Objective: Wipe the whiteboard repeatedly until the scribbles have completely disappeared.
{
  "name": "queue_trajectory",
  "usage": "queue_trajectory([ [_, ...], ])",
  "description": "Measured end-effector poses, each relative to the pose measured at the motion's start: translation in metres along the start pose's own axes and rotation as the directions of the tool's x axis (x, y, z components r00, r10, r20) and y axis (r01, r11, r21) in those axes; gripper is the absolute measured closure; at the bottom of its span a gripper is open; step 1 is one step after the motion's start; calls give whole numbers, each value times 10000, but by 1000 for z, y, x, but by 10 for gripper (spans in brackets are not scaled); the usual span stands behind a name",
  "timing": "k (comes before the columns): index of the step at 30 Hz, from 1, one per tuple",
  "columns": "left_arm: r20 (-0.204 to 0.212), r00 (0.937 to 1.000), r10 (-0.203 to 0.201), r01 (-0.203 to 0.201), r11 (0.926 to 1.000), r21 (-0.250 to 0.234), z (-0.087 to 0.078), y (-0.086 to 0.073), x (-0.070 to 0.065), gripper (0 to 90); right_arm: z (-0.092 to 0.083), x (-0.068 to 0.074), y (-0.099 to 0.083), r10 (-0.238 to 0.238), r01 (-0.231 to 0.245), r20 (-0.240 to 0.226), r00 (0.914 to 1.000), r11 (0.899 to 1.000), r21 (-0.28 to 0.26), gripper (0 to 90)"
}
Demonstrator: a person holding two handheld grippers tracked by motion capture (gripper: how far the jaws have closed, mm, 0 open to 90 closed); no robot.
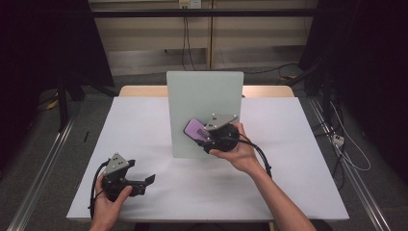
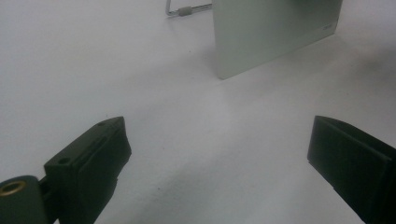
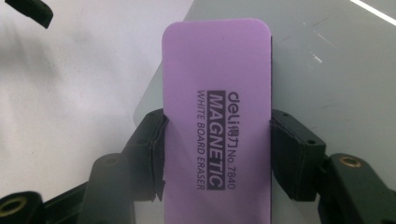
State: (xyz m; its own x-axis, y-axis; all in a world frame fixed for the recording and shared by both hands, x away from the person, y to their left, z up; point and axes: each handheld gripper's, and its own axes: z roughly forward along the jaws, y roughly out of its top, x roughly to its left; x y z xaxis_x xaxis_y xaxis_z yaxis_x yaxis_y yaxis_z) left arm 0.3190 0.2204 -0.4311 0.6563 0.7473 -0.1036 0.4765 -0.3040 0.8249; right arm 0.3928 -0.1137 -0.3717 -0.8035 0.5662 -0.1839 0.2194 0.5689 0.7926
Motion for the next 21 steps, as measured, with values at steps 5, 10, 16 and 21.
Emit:
queue_trajectory([
  [5, 35, 10000, 5, -5, 10000, 7, 0, 0, 0, 54, 3, 3, 0, -117, 117, -22, 9999, 9998, 160, 419],
  [10, 13, 10000, -37, 36, 10000, 35, 1, 0, 1, 54, 0, 3, 4, -333, 329, 201, 9992, 9993, 202, 419],
  [16, -25, 10000, 3, -3, 10000, 69, 0, 0, 1, 54, -17, -12, 15, -113, 129, 622, 9980, 9996, -250, 419],
  [21, 11, 10000, -33, 33, 10000, 12, 1, 0, 0, 54, -31, -24, 24, -10, 60, 1018, 9948, 9988, -488, 419],
])
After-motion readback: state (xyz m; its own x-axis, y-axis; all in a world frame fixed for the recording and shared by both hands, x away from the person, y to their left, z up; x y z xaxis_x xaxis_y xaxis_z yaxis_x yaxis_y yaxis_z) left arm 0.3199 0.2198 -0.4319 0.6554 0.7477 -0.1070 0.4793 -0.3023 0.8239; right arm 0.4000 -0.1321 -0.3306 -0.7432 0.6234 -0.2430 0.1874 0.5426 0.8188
